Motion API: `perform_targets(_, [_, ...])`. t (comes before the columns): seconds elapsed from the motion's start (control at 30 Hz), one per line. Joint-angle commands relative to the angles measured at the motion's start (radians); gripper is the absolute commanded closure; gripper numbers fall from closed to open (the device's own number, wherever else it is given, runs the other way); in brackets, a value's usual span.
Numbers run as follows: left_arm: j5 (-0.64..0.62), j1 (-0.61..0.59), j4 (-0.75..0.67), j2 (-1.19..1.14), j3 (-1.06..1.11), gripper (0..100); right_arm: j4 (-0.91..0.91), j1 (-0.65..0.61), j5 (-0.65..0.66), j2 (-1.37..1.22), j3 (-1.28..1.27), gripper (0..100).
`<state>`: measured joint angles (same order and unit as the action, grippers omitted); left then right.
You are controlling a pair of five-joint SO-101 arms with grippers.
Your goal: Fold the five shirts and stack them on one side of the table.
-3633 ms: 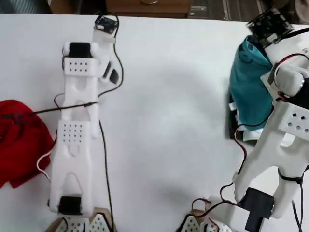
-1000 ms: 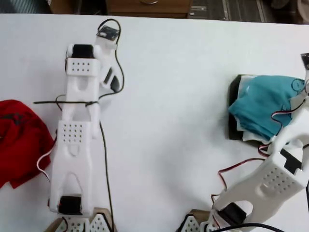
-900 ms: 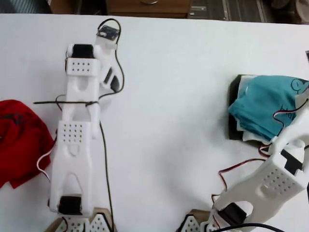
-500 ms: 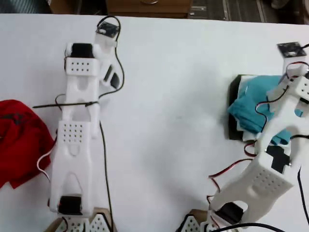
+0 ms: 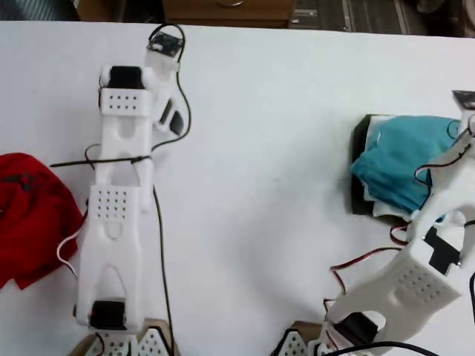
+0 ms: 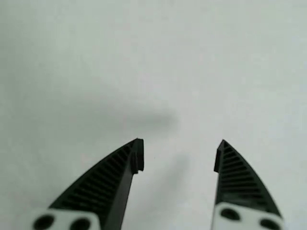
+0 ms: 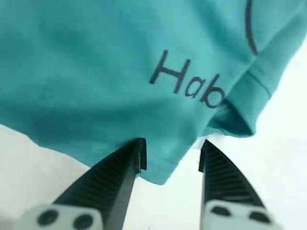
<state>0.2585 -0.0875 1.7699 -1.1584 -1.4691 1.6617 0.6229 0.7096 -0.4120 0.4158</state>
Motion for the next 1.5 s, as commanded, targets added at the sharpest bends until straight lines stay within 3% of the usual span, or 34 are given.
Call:
perform_targets(0.0, [-0.008, 0.009, 0.015, 0.098, -0.041, 74, 0.004, 0.002, 0.051, 0.076, -0.023, 80.8])
perform_targets(0.37, [-0.008, 0.009, 0.015, 0.098, -0.041, 74, 0.005, 0.021, 0.060, 0.068, -0.029, 81.6])
perform_targets(0.53, [-0.008, 0.009, 0.015, 0.098, -0.041, 74, -0.001, 0.024, 0.066, 0.067, -0.029, 98.3])
perform_targets(0.97, [-0.008, 0.009, 0.015, 0.098, -0.041, 74, -0.171, 0.099, 0.097, 0.068, -0.021, 97.8])
perform_targets(1.13, [-0.008, 0.009, 0.015, 0.098, -0.041, 74, -0.036, 0.074, 0.114, 0.071, -0.034, 97.8])
perform_targets(1.2, [-0.008, 0.011, 0.015, 0.094, -0.041, 74, 0.022, 0.051, 0.110, 0.076, -0.034, 95.7])
perform_targets(1.4, [-0.008, 0.011, 0.015, 0.091, -0.041, 74, 0.028, 0.044, 0.126, 0.070, -0.044, 72.8])
perform_targets(1.47, [-0.008, 0.011, 0.015, 0.089, -0.041, 74, 0.031, 0.042, 0.124, 0.070, -0.051, 71.7])
